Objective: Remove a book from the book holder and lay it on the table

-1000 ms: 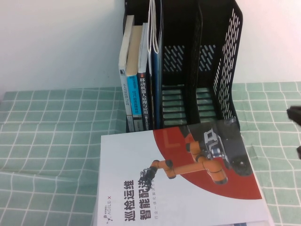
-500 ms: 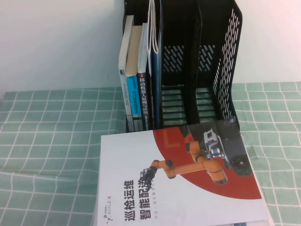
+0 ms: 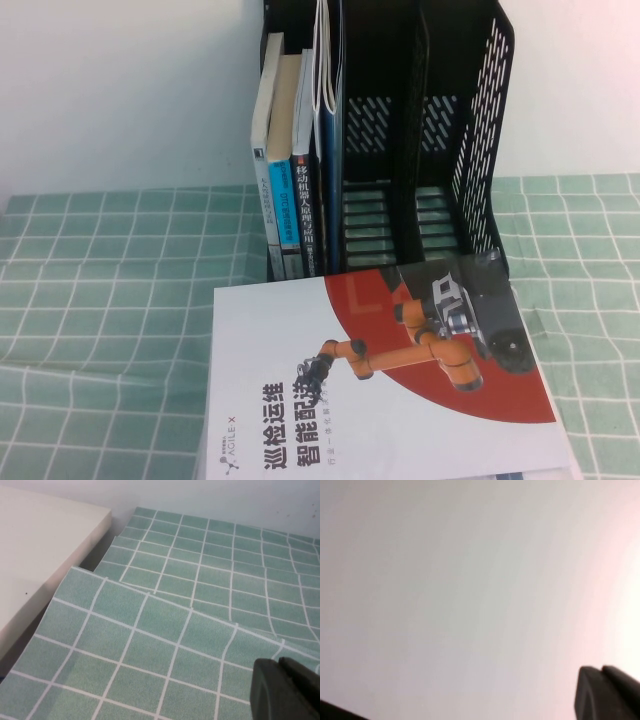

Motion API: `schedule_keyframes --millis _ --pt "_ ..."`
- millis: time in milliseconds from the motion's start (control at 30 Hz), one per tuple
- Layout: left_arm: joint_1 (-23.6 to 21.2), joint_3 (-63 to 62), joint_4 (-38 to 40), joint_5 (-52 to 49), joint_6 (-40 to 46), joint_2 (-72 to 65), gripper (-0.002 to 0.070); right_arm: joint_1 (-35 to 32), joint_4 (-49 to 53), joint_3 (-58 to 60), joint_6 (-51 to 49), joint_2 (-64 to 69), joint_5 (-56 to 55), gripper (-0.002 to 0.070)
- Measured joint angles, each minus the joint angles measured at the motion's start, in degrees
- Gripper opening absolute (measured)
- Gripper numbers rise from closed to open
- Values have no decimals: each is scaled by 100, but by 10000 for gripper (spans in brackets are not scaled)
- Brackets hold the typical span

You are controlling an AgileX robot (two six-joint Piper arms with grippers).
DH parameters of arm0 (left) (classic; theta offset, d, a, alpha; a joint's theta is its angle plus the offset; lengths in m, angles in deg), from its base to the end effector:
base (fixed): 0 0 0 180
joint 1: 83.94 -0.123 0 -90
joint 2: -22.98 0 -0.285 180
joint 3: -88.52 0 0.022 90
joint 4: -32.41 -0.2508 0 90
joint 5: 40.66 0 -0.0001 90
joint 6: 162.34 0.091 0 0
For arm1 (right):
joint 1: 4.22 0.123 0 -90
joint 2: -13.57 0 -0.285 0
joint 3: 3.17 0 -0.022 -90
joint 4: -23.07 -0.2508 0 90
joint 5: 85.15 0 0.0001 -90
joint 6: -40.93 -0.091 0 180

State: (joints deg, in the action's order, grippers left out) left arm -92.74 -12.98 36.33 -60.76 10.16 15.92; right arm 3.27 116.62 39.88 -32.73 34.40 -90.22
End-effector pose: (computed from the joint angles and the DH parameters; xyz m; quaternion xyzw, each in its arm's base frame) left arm 0.0528 0.0060 0.1748 -0.1312 0.7857 -0.0219 0.6041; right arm 0.0294 0.0119 0.3940 -0.1620 0.5069 -0.0682 0.8439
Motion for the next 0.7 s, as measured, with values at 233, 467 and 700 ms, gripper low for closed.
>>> schedule_keyframes --millis 233,467,700 --pt "0 0 0 0 0 0 -3 -145 -4638 615 4144 -1190 1474 -2" --pt "0 0 0 0 0 0 -3 -354 -7046 1488 5148 -1390 3954 -2" --pt "10 0 0 0 0 0 -3 -354 -8009 2410 6364 -1390 3477 -2"
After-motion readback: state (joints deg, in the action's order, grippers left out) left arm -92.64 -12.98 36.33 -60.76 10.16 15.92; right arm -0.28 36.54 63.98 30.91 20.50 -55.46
